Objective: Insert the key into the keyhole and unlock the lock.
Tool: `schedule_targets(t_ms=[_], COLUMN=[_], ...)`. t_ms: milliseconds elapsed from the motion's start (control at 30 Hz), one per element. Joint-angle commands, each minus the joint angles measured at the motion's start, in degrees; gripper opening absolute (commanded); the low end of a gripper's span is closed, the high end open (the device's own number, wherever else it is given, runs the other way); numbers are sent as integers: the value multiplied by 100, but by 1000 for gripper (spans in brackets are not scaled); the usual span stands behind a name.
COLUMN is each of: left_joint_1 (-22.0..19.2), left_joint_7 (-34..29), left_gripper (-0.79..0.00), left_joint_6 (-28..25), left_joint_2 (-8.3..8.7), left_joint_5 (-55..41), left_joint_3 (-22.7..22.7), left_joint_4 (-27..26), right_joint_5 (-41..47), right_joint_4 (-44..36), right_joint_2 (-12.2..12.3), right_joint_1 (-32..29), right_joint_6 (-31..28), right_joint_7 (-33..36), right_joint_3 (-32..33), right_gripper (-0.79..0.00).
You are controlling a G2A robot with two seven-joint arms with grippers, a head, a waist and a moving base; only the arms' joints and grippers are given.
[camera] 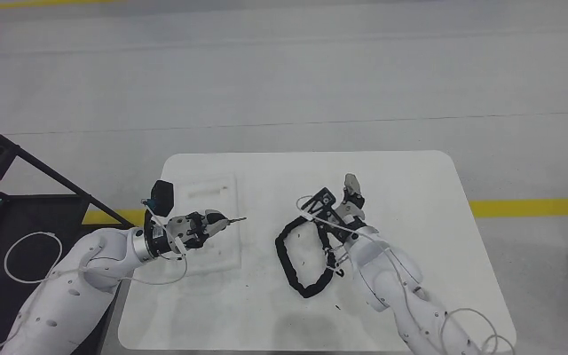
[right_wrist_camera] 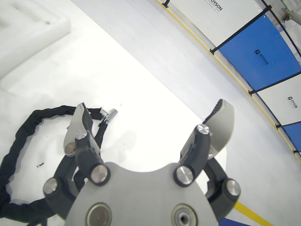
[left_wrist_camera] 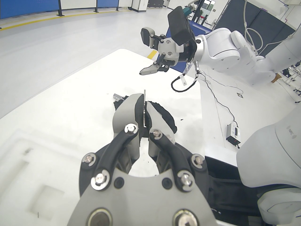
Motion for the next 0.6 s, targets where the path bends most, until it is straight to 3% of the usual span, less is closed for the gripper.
schedule_targets(t_ms=[0, 267, 567], left_joint_1=[0, 0, 0], left_joint_7=[0, 0, 0], left_gripper=[-785, -785, -785], left_joint_6=[0, 0, 0], left_joint_2=[0, 0, 0], left_joint_5=[0, 0, 0], left_joint_3=[0, 0, 0], left_joint_4=[0, 0, 0], right_joint_5=[586, 2520, 3201], right_joint_4=[-31, 418, 1509], right_joint_2=[-52, -256, -466], right_joint_1=[40, 928, 1789], right_joint_6=[-48, -213, -77], right_joint_7=[462, 2605, 2875], right_joint_3=[-24, -17, -322], right_gripper=[0, 0, 0])
